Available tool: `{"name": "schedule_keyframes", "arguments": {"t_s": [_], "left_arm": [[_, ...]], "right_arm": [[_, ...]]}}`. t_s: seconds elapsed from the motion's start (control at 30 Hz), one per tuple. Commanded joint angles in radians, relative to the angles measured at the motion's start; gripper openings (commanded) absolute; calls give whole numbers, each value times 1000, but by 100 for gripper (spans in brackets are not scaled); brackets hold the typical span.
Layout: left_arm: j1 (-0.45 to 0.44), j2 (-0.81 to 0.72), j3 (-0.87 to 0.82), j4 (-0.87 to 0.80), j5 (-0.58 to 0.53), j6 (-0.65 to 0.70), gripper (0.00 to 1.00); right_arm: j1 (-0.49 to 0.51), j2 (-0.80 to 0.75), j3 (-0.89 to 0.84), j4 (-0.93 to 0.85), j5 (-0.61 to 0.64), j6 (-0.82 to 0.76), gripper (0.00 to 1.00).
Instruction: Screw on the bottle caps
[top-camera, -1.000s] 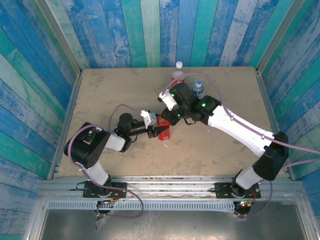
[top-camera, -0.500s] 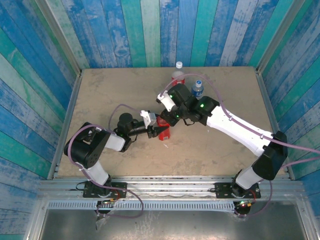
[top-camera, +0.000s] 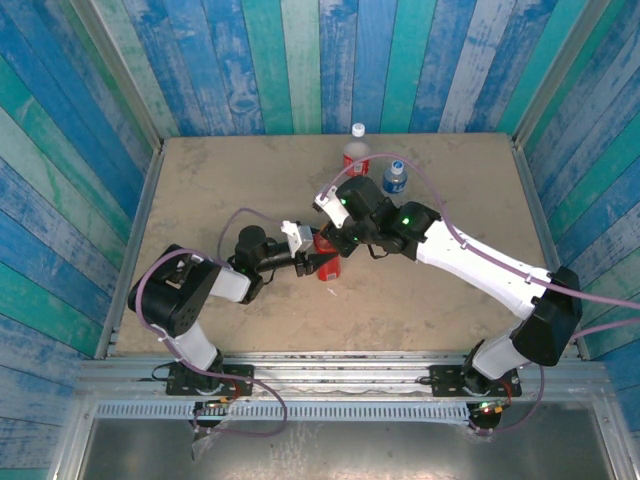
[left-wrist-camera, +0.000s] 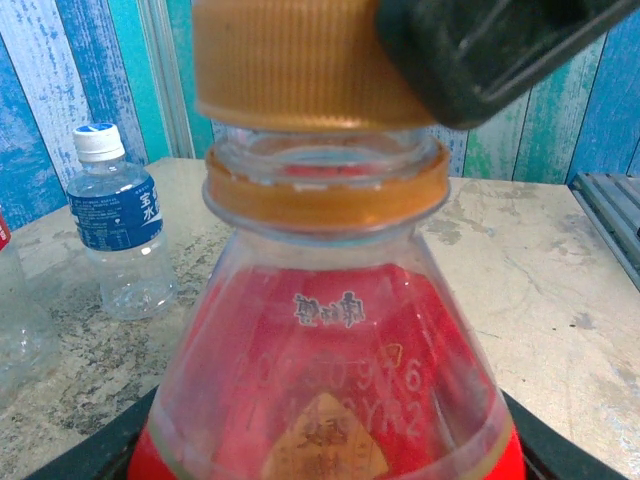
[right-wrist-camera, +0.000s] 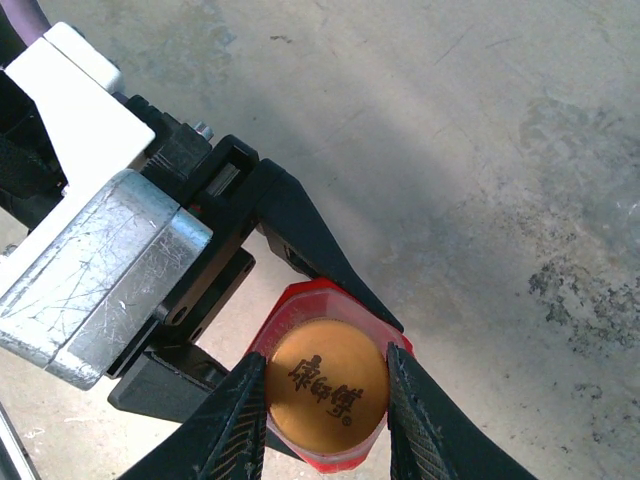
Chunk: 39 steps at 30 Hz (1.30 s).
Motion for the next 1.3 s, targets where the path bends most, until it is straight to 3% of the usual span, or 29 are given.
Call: {"name": "schedule_keyframes", "arguments": {"t_s": [0.0,0.23,0.43,0.63,0.83,1.27], "left_arm": [[-7,7,11,-74,1,2,59],[-7,4,12,-83,3,5,59],[-7,8,12,-85,2,6,59],[-7,6,12,-86,3,8,59],[-7,4,14,-91,6,9,59],[-7,-6,15,-108,2,20,59]], "right_arm": [[19,29,-22,-106,-13,22,34],[19,-11,14,-82,35,23,43],[19,-61,-4,-60,39,23,60],[5,-131,-52,47,46,60,62],[-59,-78,-9,24,-44,103,40],[-123,-16,-19,-26,-241,151,19]]}}
